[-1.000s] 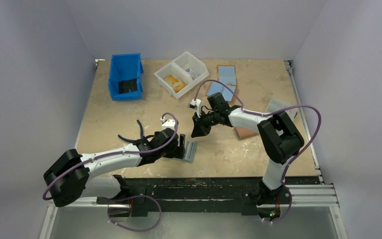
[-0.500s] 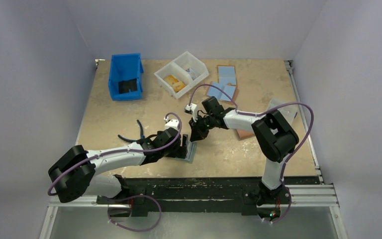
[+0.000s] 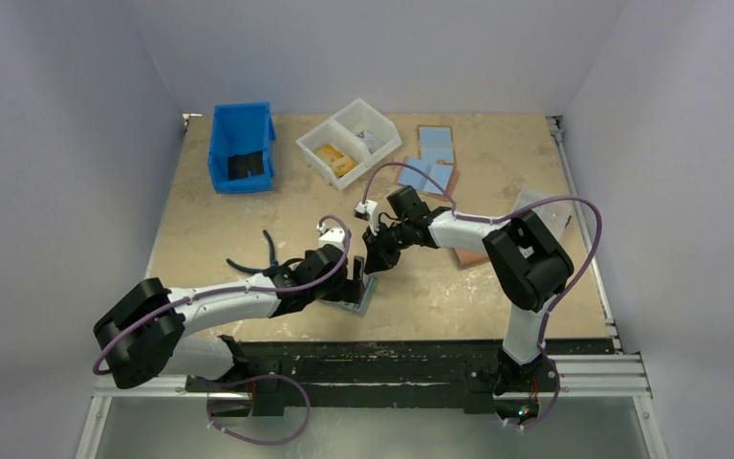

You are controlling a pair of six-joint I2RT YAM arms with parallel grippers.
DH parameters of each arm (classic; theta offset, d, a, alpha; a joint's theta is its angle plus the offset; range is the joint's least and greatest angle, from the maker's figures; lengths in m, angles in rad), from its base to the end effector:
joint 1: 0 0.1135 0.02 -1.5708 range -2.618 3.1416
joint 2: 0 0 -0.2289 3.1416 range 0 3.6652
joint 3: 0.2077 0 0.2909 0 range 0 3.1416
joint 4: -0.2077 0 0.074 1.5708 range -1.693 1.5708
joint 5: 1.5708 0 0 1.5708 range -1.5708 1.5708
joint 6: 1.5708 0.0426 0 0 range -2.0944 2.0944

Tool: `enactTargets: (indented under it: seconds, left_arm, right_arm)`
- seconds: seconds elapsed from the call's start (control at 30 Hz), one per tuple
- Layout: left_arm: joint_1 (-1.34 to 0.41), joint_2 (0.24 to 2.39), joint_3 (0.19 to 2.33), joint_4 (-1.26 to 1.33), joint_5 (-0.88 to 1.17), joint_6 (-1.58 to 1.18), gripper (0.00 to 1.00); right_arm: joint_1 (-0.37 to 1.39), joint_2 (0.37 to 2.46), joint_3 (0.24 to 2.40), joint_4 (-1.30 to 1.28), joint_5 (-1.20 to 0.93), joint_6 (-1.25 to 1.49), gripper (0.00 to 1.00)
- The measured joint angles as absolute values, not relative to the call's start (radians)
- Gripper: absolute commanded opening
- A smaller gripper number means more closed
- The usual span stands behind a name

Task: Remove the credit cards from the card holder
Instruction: Remove the credit card from the card holder.

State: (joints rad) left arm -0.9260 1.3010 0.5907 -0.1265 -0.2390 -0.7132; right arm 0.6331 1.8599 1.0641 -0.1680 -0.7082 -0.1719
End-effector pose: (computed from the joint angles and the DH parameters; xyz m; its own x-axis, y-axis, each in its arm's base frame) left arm 0.1831 -0.2267 0.1083 -0.7832 -0.0162 -0.6216 0.2232 0.9257 -0.3053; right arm 0.2964 0.2519 0.0842 -0.5244 -0.5460 -0.6534 -0.8507 0.3039 0.4288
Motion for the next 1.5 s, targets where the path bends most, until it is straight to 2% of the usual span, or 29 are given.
enactTargets:
  seconds: [0.7,1.5]
  left_arm:
    - [-0.926,1.328,0.590,-0.128,-0.263,-0.713,0.87]
    - [-0.926,1.247,0.564,-0.150,-0.279,-0.713,0.85]
  right_arm:
    - [0.633,1.861,1.066,-0.162,-0.830,-0.127,0.11]
    - [0.633,1.874,1.068,-0.160,-0.831,-0.115,0.11]
